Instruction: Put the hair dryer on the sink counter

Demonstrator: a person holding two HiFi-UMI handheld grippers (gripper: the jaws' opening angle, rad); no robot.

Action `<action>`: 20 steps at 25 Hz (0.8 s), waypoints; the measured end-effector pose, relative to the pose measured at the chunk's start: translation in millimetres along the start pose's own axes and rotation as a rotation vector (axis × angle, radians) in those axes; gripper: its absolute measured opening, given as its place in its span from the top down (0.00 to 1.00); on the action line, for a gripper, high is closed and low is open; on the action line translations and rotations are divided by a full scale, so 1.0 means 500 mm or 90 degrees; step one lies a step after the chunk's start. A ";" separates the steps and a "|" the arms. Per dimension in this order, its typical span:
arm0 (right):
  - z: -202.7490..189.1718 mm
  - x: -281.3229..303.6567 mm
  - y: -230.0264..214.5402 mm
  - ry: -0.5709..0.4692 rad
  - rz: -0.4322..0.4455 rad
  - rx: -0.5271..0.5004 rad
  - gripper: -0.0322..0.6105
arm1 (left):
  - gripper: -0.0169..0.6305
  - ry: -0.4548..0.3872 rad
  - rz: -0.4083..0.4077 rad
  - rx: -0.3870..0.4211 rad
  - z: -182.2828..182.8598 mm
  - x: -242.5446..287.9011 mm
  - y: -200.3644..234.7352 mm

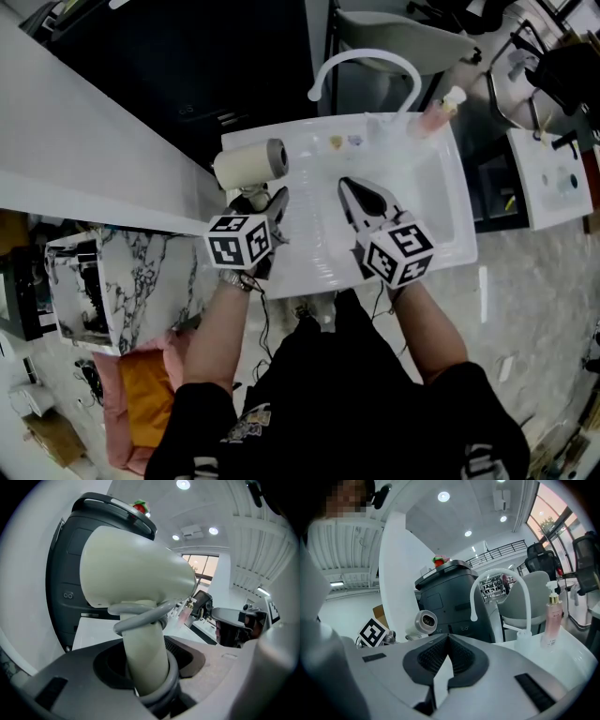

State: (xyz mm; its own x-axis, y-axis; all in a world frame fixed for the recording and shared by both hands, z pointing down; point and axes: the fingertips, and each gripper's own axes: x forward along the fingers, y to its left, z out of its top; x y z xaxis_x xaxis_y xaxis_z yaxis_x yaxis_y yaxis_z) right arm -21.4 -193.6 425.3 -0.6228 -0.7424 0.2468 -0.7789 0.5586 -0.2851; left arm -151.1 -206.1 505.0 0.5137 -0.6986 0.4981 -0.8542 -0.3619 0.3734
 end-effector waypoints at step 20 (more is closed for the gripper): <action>-0.069 0.099 -0.128 0.068 0.008 0.055 0.95 | 0.68 0.155 0.052 -0.083 -0.118 0.212 0.117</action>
State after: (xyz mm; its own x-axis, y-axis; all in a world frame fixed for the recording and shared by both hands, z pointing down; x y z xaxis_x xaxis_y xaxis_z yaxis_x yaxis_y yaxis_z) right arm -4.9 -253.5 487.9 -0.6407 -0.6894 0.3380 -0.7642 0.5303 -0.3671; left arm -141.7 -265.0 625.6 0.4619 -0.5473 0.6980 -0.8838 -0.2180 0.4139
